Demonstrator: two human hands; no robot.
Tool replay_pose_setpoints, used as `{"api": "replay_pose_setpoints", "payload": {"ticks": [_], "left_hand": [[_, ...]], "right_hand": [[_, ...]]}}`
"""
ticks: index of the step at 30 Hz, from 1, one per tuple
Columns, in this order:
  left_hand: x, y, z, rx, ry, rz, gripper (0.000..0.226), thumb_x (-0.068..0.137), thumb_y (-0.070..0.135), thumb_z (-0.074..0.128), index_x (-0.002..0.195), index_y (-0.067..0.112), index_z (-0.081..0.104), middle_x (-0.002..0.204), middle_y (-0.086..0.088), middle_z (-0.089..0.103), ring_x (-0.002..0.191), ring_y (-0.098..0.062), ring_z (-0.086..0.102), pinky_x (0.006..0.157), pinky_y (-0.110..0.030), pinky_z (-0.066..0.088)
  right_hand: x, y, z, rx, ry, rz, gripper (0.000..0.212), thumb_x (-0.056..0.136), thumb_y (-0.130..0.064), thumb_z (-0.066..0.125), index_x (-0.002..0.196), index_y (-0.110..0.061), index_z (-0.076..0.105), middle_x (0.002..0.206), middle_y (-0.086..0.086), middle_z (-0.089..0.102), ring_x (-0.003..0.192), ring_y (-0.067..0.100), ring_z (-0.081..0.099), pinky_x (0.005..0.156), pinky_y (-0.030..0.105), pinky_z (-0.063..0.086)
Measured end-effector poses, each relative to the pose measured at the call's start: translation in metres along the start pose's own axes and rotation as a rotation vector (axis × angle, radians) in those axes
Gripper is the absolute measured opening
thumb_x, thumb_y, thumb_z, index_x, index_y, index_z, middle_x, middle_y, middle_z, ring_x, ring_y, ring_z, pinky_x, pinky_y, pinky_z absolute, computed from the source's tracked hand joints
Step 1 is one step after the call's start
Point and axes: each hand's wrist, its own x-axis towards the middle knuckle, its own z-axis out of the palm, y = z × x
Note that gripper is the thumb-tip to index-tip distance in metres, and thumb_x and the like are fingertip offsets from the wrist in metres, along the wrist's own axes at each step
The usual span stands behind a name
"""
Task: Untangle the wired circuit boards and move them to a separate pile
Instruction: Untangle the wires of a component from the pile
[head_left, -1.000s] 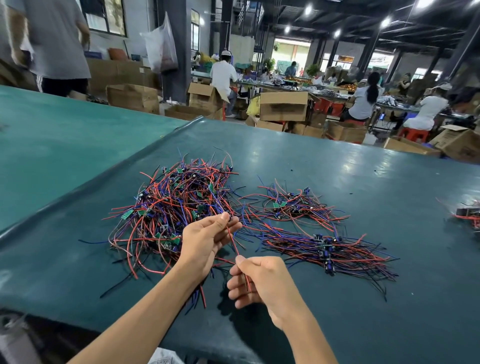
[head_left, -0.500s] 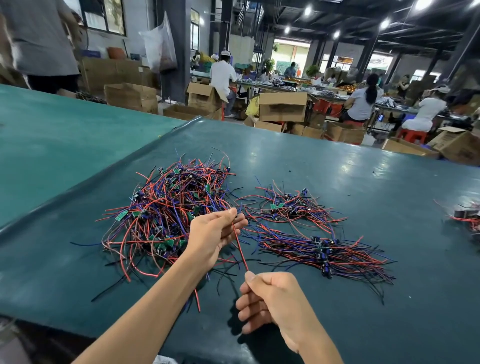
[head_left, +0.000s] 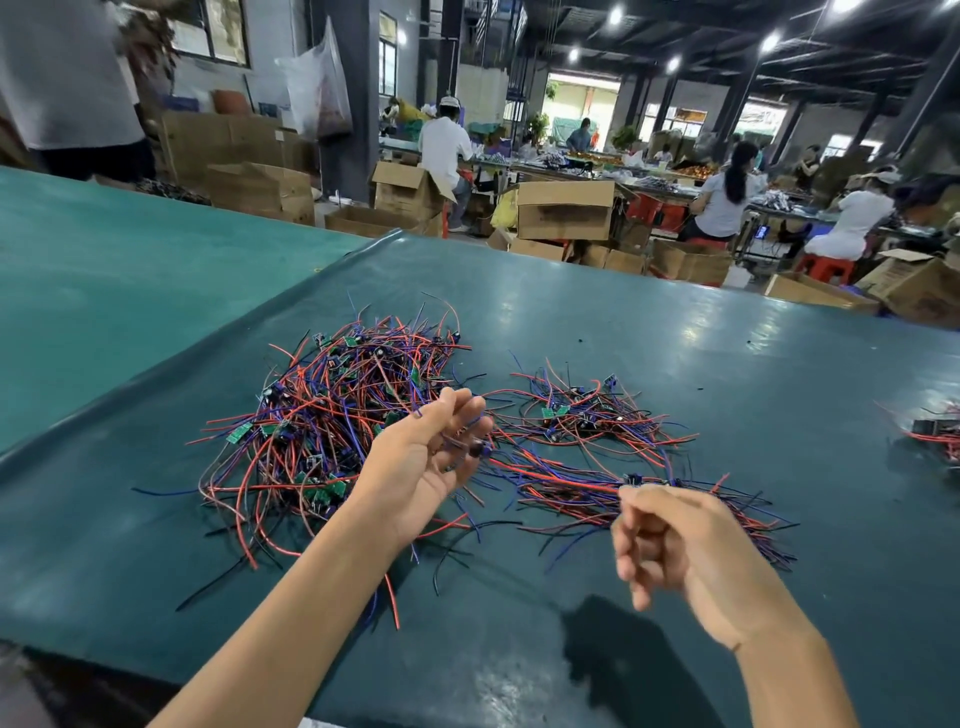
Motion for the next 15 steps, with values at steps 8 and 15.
{"api": "replay_pose_setpoints", "payload": {"ticks": [8, 15], "left_hand": [[0.002, -0.009, 0.008, 0.046, 0.036, -0.035, 0.056, 0.099, 0.05, 0.051, 0.091, 0.003, 0.08, 0.064, 0.001, 0.055, 0.055, -0.009, 0.052, 0.051, -0.023, 0.054], [0.01, -0.015, 0.025, -0.179, 0.033, -0.105, 0.05, 0.101, 0.042, 0.053, 0.082, 0.003, 0.077, 0.066, -0.003, 0.059, 0.054, -0.011, 0.06, 0.054, -0.026, 0.057]], "right_hand": [[0.027, 0.006, -0.02, 0.35, 0.386, 0.021, 0.034, 0.094, -0.026, 0.061, 0.062, -0.014, 0.063, 0.06, 0.006, 0.061, 0.047, 0.018, 0.059, 0.039, 0.023, 0.046], [0.039, 0.017, -0.037, 0.394, 0.611, -0.033, 0.028, 0.091, -0.018, 0.055, 0.064, -0.012, 0.052, 0.053, 0.003, 0.06, 0.044, 0.016, 0.059, 0.041, 0.022, 0.048]]}}
